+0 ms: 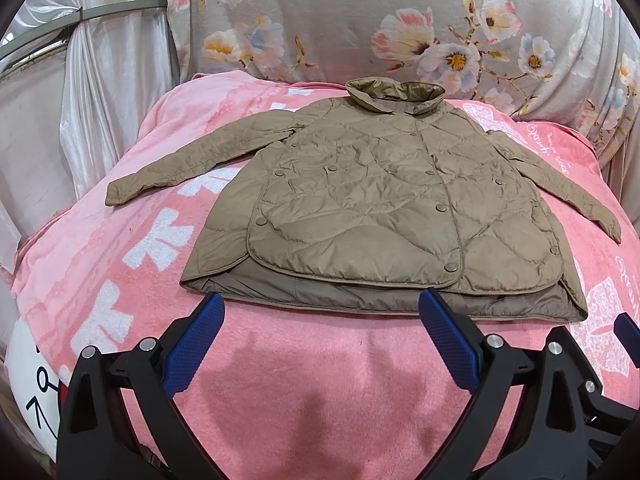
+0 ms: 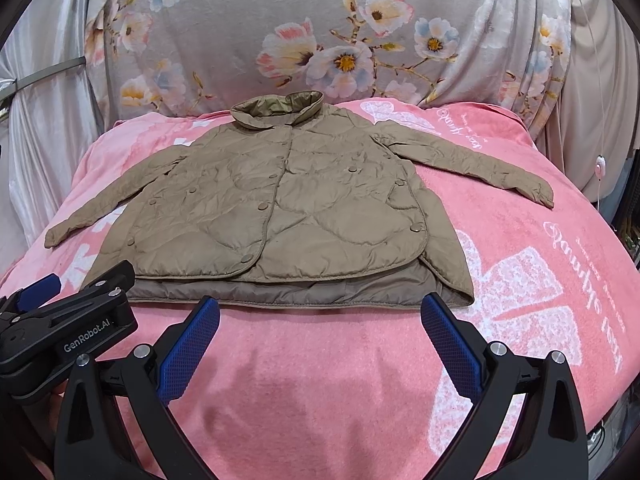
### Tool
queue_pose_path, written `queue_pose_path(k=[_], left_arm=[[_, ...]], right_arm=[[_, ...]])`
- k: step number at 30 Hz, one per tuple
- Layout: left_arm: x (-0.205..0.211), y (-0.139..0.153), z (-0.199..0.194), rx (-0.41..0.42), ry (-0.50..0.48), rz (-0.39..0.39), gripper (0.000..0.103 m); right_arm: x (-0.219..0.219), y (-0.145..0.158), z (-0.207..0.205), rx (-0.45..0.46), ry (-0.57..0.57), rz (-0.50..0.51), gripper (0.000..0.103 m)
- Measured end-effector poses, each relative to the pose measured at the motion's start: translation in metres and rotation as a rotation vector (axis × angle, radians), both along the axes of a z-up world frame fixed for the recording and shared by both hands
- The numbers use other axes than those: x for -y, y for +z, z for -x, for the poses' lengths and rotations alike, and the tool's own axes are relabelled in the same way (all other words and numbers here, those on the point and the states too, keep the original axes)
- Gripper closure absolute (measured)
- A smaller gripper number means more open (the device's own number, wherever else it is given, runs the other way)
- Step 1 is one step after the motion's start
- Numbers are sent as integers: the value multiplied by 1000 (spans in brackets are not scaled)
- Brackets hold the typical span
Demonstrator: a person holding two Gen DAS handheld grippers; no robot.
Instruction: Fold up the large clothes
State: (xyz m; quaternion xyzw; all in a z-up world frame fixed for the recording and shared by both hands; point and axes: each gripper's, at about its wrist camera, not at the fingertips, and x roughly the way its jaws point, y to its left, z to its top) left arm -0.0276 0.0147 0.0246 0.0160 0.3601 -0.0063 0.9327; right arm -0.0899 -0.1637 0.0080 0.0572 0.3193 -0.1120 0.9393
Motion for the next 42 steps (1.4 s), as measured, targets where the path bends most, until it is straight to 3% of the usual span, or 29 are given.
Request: queue_pose_path(k=[35, 42], left_arm=[[-1, -1, 0, -1, 0, 0, 8], [-15, -4, -20, -18, 38, 25, 8]], right_arm=[[-4, -2, 0, -1, -1, -2, 5], [32, -1, -16, -18, -73, 11, 5]])
